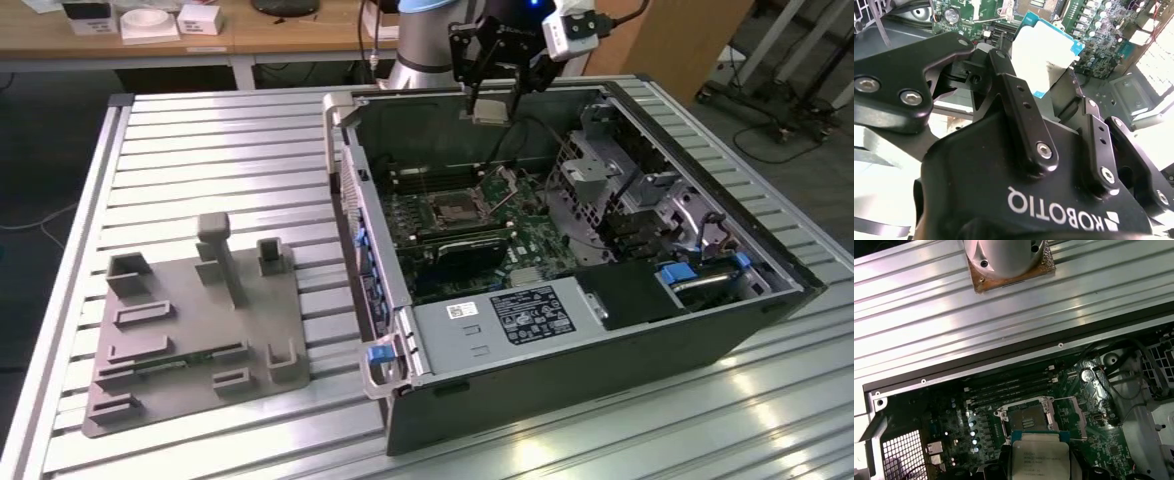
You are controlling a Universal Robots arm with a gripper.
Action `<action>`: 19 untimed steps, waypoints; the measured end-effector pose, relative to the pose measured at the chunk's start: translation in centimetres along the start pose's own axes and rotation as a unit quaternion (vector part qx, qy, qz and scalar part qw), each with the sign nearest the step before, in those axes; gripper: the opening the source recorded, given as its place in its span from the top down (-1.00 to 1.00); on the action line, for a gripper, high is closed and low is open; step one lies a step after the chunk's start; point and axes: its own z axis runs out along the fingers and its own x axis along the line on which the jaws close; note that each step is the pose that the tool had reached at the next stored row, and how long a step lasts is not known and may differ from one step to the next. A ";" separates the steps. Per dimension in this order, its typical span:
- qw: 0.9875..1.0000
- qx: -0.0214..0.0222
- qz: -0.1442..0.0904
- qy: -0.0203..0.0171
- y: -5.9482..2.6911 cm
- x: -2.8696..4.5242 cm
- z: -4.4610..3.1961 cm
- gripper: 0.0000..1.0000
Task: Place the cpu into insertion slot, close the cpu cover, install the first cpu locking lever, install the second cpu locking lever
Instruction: 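Place the cpu into insertion slot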
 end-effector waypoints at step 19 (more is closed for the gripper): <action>1.000 0.000 0.015 -0.001 0.00 0.00 0.00 -0.08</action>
